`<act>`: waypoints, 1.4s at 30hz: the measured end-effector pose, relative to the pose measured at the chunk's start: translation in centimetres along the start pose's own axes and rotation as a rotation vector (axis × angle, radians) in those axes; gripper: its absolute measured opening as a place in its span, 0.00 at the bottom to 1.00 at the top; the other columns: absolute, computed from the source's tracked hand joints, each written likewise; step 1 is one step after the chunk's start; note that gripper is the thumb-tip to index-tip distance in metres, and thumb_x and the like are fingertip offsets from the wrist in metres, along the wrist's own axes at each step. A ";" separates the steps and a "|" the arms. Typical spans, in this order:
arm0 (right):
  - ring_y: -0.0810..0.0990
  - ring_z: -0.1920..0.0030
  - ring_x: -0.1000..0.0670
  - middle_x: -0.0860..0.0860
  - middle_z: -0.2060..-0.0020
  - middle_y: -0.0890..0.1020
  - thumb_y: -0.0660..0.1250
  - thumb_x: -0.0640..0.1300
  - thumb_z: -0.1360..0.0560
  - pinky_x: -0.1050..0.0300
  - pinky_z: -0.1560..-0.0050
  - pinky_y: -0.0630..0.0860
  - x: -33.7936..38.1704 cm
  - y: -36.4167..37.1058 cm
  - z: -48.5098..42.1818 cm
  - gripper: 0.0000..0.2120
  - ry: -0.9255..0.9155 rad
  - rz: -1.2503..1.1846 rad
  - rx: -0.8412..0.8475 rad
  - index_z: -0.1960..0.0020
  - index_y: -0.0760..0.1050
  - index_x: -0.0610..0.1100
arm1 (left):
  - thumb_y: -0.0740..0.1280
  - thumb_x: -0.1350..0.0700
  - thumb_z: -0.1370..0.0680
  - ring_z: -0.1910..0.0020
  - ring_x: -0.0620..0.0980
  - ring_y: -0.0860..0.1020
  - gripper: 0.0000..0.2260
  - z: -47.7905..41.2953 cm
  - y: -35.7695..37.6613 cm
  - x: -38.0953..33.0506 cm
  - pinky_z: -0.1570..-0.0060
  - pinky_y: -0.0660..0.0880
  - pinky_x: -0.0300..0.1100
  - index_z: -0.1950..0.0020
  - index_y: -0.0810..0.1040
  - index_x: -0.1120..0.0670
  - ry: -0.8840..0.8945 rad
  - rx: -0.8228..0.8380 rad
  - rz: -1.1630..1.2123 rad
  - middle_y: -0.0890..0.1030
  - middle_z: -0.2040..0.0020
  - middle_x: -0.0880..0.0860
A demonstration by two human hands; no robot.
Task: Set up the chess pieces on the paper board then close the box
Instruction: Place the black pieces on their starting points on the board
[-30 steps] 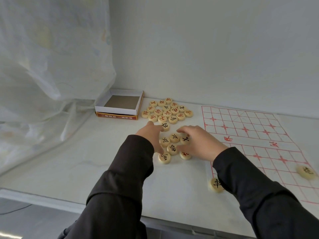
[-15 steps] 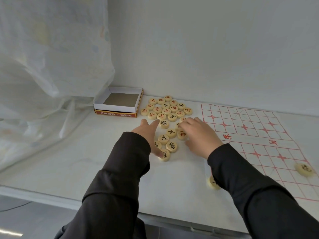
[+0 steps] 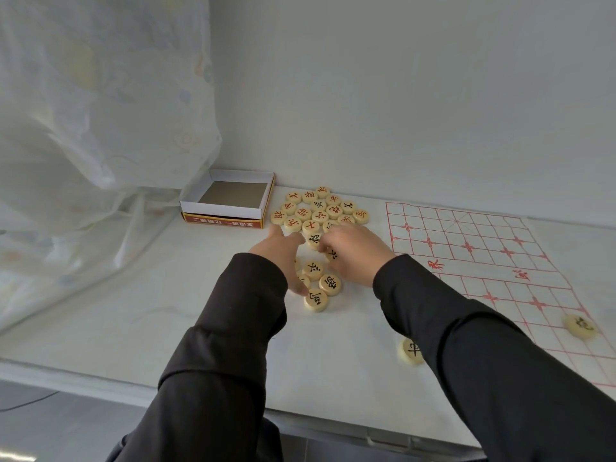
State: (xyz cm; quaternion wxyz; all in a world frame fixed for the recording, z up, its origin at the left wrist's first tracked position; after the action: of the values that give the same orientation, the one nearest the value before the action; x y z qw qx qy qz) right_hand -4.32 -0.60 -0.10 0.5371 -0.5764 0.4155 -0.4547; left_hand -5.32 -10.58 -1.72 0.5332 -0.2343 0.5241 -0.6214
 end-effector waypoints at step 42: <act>0.74 0.41 0.51 0.52 0.40 0.75 0.63 0.30 0.26 0.62 0.42 0.68 -13.9 0.5 13.1 0.26 0.436 -0.296 -0.008 0.33 0.69 0.50 | 0.65 0.50 0.24 0.49 0.46 0.72 0.15 2.9 2.1 -12.5 0.53 0.71 0.38 0.38 0.77 0.50 0.485 -0.568 0.154 0.77 0.50 0.49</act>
State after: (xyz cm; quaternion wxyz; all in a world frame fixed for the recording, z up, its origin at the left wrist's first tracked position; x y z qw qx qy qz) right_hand 5.05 15.95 -1.81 0.3602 -0.5216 0.4341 -0.6401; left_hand 2.03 -0.10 0.69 0.3525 -0.1789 0.8026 -0.4468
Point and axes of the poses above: each hand's wrist, its own z-axis away from the middle knuckle, its own y-axis out of the palm, x = y × z, the point moved 8 cm from there along -z, towards the middle knuckle
